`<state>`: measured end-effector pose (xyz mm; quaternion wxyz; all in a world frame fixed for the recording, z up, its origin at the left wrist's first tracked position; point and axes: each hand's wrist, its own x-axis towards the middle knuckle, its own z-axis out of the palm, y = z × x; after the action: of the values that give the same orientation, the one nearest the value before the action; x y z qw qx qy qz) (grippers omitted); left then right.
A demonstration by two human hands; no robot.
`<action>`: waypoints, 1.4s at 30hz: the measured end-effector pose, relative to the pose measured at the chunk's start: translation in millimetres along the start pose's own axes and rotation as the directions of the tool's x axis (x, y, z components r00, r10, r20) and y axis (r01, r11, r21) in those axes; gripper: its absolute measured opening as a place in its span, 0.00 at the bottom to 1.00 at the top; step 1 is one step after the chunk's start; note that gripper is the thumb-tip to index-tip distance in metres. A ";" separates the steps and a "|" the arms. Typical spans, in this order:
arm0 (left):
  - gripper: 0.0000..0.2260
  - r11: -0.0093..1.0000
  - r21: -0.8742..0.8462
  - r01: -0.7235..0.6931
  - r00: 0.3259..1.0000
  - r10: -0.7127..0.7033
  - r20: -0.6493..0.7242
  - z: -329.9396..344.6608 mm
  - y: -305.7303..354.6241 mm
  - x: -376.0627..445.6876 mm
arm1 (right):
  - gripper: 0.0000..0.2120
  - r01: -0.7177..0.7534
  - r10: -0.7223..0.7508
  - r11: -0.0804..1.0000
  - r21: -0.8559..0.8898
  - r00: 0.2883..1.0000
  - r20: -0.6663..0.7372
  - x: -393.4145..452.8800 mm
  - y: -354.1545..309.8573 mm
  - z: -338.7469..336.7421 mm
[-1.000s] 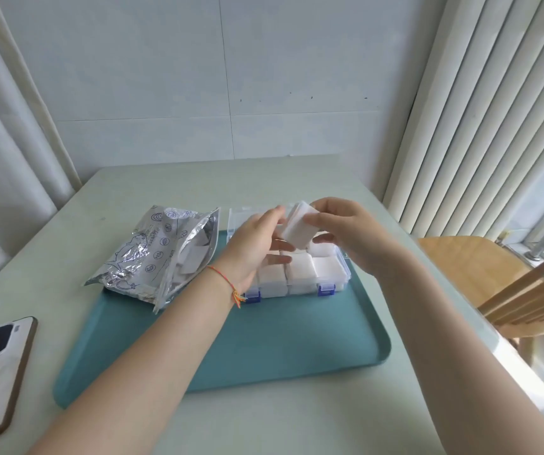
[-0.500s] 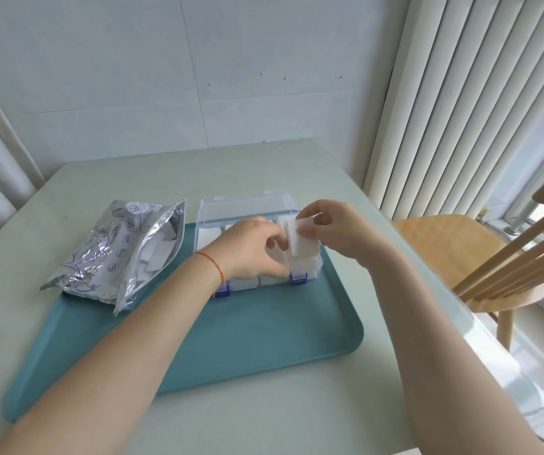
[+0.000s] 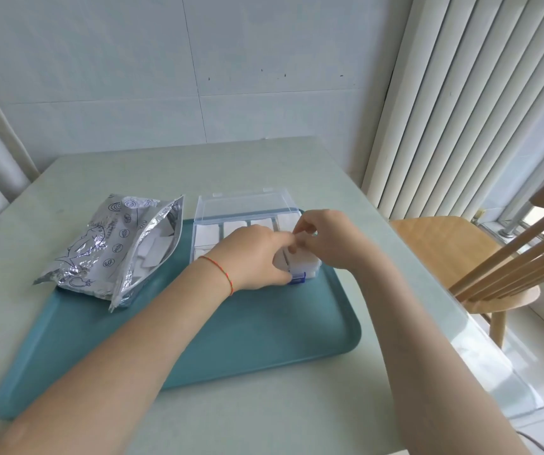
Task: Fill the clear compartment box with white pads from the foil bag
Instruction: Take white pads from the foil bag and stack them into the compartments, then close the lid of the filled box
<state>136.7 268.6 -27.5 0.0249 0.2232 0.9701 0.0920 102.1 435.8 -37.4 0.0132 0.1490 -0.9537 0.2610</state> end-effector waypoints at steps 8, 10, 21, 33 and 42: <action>0.17 1.000 0.028 0.013 1.000 -0.014 0.018 1.5 4.0 1.9 | 0.03 -0.031 0.015 0.972 -0.234 0.997 -0.071 -3.9 -4.7 3.9; 0.17 0.999 0.027 0.020 1.000 -0.020 0.018 3.9 4.7 -0.5 | 0.03 -0.041 0.019 0.955 -0.294 0.997 -0.077 -5.7 -6.4 2.8; 0.18 0.997 0.067 0.029 1.000 -0.028 -0.011 4.4 7.0 -3.9 | 0.07 -0.077 0.070 0.926 -0.370 0.997 -0.030 -12.4 -12.9 -5.5; 0.21 0.994 0.095 0.053 0.998 -0.056 0.033 7.8 7.0 -0.6 | 0.12 -0.069 0.189 0.886 -0.459 0.957 0.220 -3.6 -16.3 -17.3; 0.21 0.997 0.067 0.040 0.998 -0.042 0.036 13.3 -0.4 -3.0 | 0.15 0.080 0.210 0.789 -0.609 0.896 0.391 12.6 -36.6 -23.4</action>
<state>140.4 269.1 -40.6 0.0378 0.2055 0.9764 0.0551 99.6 414.0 2.2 -0.1636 0.1577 -0.9686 -0.1011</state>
